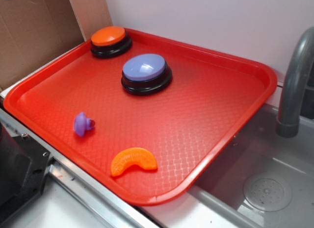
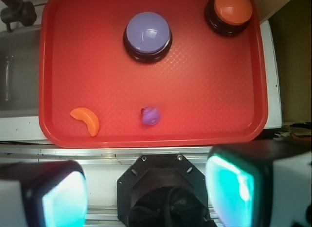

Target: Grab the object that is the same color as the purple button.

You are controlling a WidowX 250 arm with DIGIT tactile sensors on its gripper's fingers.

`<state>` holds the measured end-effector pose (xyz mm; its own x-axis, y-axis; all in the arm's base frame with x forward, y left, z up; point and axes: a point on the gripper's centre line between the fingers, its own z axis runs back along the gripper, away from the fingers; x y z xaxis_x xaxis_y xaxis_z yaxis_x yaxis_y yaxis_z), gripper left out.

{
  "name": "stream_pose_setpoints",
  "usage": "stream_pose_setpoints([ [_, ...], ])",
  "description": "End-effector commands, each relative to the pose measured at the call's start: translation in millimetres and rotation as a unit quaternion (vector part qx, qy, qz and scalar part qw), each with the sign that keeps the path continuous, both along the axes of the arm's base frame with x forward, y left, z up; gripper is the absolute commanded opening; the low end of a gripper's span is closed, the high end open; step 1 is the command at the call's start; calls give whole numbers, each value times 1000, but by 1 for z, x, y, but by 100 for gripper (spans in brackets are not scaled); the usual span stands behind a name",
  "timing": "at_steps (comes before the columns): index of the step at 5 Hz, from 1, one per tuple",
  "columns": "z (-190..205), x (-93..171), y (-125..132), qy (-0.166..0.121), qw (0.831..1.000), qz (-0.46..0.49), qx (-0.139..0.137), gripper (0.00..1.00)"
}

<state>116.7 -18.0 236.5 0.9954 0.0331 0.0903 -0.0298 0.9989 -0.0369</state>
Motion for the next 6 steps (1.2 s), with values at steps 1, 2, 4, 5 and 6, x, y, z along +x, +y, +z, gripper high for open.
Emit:
stream_pose_setpoints([
  [1,0,0,0,0,1000,0,0,100],
  [2,-45,17,6,11,998,-55,-9,100],
  [4,-143,42,-1,55,995,-87,-18,100],
  [5,-184,40,-1,94,992,-88,-11,100],
  [6,-212,35,-1,110,989,-96,-12,100],
])
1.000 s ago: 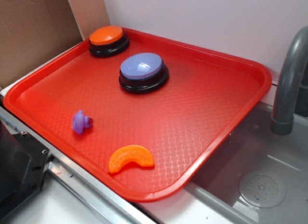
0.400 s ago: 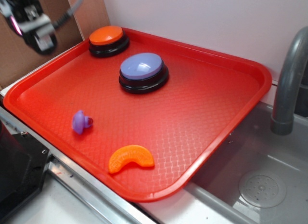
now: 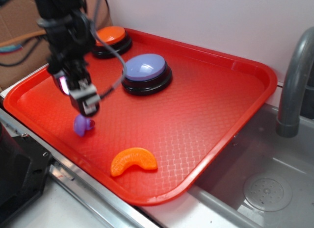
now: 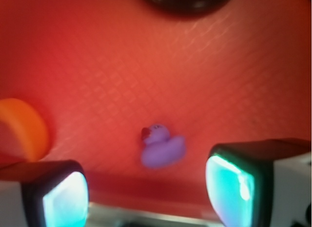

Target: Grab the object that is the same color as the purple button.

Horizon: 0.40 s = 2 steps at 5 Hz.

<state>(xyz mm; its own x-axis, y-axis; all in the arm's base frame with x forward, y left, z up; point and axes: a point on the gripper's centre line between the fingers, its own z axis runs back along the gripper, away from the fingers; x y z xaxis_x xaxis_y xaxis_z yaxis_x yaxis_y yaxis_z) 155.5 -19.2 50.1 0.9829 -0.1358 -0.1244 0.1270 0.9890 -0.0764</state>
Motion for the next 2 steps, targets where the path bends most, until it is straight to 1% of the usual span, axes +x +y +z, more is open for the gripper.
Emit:
stream_pose_setpoints([
  [1,-39,-9,5,15,1000,-9,-4,100],
  [2,-38,-11,5,35,999,-7,1,0],
])
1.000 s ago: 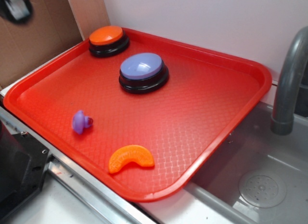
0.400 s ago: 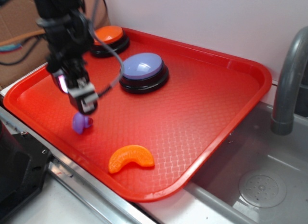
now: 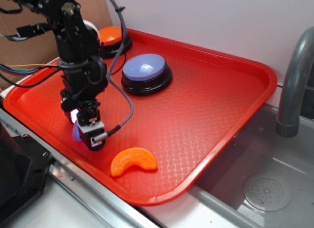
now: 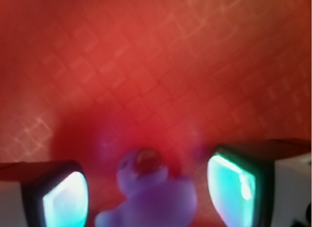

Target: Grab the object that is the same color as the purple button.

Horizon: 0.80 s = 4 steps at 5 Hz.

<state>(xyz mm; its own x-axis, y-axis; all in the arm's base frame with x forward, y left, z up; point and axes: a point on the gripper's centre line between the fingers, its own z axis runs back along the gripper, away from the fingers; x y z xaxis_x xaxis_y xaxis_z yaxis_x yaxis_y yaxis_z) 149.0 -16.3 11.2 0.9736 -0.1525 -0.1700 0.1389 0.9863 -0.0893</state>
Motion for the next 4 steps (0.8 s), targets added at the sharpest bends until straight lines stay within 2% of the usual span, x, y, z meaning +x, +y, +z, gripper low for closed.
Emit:
stream_pose_setpoints([
  [1,4,-4,2,12,1000,-3,2,0],
  [2,13,-2,4,11,1000,8,-20,0],
  [3,50,18,3,7,999,41,-23,0],
  [4,103,45,8,-65,996,54,-31,0],
])
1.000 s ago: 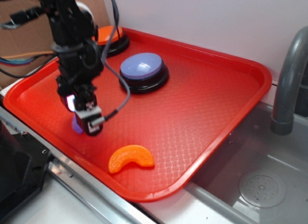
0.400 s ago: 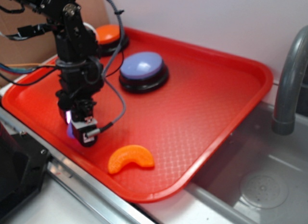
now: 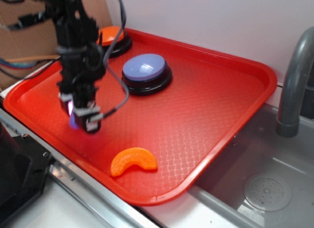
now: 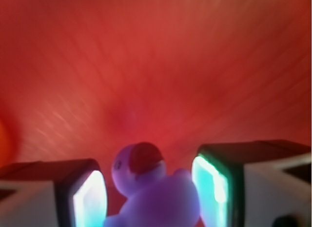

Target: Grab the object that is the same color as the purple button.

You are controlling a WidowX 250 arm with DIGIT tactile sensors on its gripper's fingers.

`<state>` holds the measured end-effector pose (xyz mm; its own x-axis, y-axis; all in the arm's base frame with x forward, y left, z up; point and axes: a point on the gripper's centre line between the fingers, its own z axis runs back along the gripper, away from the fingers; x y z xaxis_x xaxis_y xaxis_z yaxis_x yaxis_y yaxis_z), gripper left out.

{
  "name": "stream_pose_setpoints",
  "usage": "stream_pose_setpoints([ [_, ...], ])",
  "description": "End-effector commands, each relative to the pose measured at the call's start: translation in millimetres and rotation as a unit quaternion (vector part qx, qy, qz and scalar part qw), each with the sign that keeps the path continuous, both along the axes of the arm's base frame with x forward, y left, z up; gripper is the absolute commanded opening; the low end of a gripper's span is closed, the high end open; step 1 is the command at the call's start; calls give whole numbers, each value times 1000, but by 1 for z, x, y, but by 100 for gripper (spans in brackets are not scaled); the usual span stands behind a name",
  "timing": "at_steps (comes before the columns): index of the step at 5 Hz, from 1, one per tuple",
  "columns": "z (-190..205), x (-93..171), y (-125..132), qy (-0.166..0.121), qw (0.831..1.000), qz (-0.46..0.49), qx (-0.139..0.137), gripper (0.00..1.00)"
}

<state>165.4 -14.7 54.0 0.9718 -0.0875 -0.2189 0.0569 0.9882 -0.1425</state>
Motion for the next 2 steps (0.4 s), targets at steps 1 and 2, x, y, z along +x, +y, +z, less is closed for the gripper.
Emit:
stream_pose_setpoints([
  [1,111,39,5,-139,990,11,31,0],
  [2,128,42,10,-144,988,-2,56,0],
])
